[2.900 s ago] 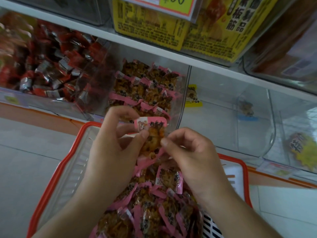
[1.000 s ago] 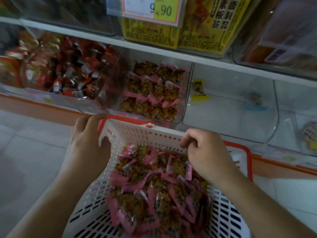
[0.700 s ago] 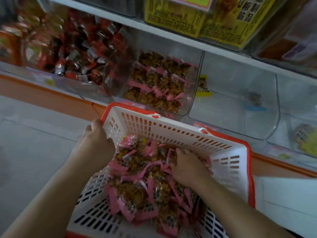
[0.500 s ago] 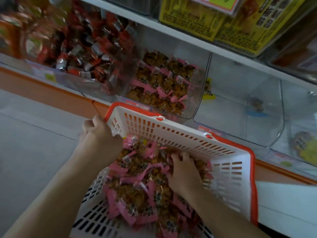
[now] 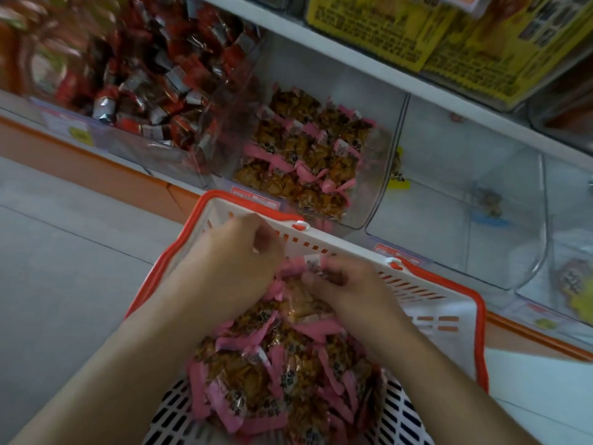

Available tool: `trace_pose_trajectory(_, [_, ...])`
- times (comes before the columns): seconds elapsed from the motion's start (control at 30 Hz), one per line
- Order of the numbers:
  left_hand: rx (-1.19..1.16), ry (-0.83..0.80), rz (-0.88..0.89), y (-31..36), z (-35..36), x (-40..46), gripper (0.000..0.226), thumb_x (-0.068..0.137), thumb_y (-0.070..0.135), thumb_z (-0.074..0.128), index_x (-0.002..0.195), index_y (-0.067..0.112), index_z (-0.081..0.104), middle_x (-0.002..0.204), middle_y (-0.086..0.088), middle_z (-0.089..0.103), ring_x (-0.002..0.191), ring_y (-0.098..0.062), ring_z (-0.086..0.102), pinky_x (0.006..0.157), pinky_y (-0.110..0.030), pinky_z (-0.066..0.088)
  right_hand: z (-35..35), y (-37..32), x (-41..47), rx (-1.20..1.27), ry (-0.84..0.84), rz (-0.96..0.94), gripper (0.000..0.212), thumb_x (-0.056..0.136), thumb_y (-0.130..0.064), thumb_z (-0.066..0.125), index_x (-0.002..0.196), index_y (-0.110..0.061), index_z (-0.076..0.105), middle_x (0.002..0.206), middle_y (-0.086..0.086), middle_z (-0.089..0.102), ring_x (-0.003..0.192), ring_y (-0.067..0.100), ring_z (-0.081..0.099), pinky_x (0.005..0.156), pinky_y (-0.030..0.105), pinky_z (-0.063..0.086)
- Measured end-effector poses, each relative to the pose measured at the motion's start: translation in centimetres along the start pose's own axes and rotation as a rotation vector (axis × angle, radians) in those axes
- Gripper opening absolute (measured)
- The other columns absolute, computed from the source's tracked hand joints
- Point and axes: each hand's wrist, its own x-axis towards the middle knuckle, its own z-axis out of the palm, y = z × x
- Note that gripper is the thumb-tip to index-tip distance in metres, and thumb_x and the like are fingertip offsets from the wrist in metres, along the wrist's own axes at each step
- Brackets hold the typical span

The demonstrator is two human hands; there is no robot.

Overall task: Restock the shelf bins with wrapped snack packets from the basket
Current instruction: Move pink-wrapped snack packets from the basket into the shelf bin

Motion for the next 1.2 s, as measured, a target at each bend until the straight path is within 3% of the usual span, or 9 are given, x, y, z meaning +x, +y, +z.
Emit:
trace_pose_trajectory(0.07, [-0.121,-0.111,-0.002,-0.1,0.3,0.3,0.027,0.098,0.053,0.059,0.102,0.031,0.073,0.097,0.008,0.076,0.086,-0.012,0.072,0.081,-0.041,0.062,-0.1,-0.4,0.0,0.150,0.008,-0.020,0.015,0.103,-0.035,0.070,0.112,-0.036,0.082,0.108,-0.006,0.082,0.104,0.017,0.078,0.099,0.047,0.060])
trace_pose_trajectory(0.17, [-0.416,-0.181,0.001,0.5,0.1,0.4,0.015,0.098,0.036,0.067,0.099,0.025,0.078,0.085,0.003,0.079,0.074,-0.014,0.077,0.071,-0.039,0.066,-0.8,-0.5,-0.1,0.371,0.041,0.014,0.041,0.096,-0.055,0.071,0.119,-0.023,0.081,0.116,0.005,0.081,0.115,0.027,0.075,0.109,0.054,0.052])
trace_pose_trajectory(0.27, [-0.579,-0.130,-0.015,1.0,0.0,0.7,0.010,0.095,0.024,0.072,0.102,0.019,0.078,0.087,-0.003,0.079,0.077,-0.021,0.078,0.074,-0.044,0.066,-2.3,-1.3,-0.6,0.615,-0.020,-0.029,0.045,0.097,-0.042,0.068,0.124,-0.008,0.078,0.123,0.023,0.076,0.120,0.042,0.071,0.111,0.062,0.049])
trace_pose_trajectory(0.43, [-0.562,0.048,-0.012,1.9,0.9,0.8,0.020,0.087,0.040,0.078,0.098,0.025,0.070,0.086,-0.001,0.076,0.069,-0.021,0.077,0.064,-0.049,0.066,-2.5,-2.7,-2.1,0.312,0.095,-0.233,0.032,0.089,-0.039,0.081,0.121,-0.033,0.079,0.104,-0.001,0.080,0.100,0.023,0.077,0.094,0.048,0.062])
trace_pose_trajectory(0.53, [-0.726,-0.059,0.007,2.8,1.4,0.6,0.024,0.100,0.035,0.062,0.101,0.016,0.077,0.087,-0.009,0.079,0.075,-0.025,0.078,0.067,-0.040,0.066,-2.4,-2.5,-2.2,0.243,0.170,-0.255,0.034,0.089,-0.046,0.075,0.122,-0.036,0.078,0.104,-0.008,0.079,0.101,0.013,0.076,0.091,0.037,0.063])
trace_pose_trajectory(0.63, [-0.917,-0.160,-0.027,3.2,1.4,0.5,0.036,0.099,0.039,0.056,0.102,0.012,0.080,0.095,-0.014,0.079,0.086,-0.033,0.077,0.073,-0.038,0.065,-3.4,-2.6,-1.8,0.317,0.153,-0.230,0.031,0.102,-0.015,0.066,0.130,-0.027,0.075,0.112,-0.005,0.080,0.106,0.012,0.075,0.094,0.032,0.061])
trace_pose_trajectory(0.77, [-0.754,-0.149,0.074,2.7,1.5,0.8,0.018,0.100,0.022,0.064,0.110,0.022,0.079,0.099,-0.004,0.081,0.093,-0.028,0.077,0.090,-0.051,0.062,-4.0,-2.6,-1.6,0.358,0.088,-0.248,0.048,0.100,0.014,0.059,0.131,-0.019,0.072,0.110,0.004,0.079,0.102,0.020,0.077,0.087,0.027,0.060])
trace_pose_trajectory(1.03, [-0.740,-0.001,0.064,2.6,1.7,1.2,0.022,0.103,0.009,0.060,0.099,0.018,0.079,0.090,-0.003,0.081,0.084,-0.025,0.076,0.080,-0.041,0.064,-3.8,-2.5,-1.9,0.227,0.315,-0.251,0.029,0.097,-0.008,0.073,0.111,-0.034,0.075,0.098,-0.005,0.071,0.085,0.012,0.071,0.073,0.028,0.059])
trace_pose_trajectory(1.2, [-0.776,0.038,0.044,2.7,1.5,1.2,0.023,0.101,0.007,0.060,0.093,0.018,0.080,0.088,-0.003,0.081,0.083,-0.025,0.076,0.079,-0.042,0.065,-3.3,-2.1,-1.5,0.023,0.342,-0.300,0.053,0.092,-0.007,0.081,0.124,-0.046,0.066,0.111,-0.012,0.059,0.077,0.020,0.065,0.068,0.028,0.059])
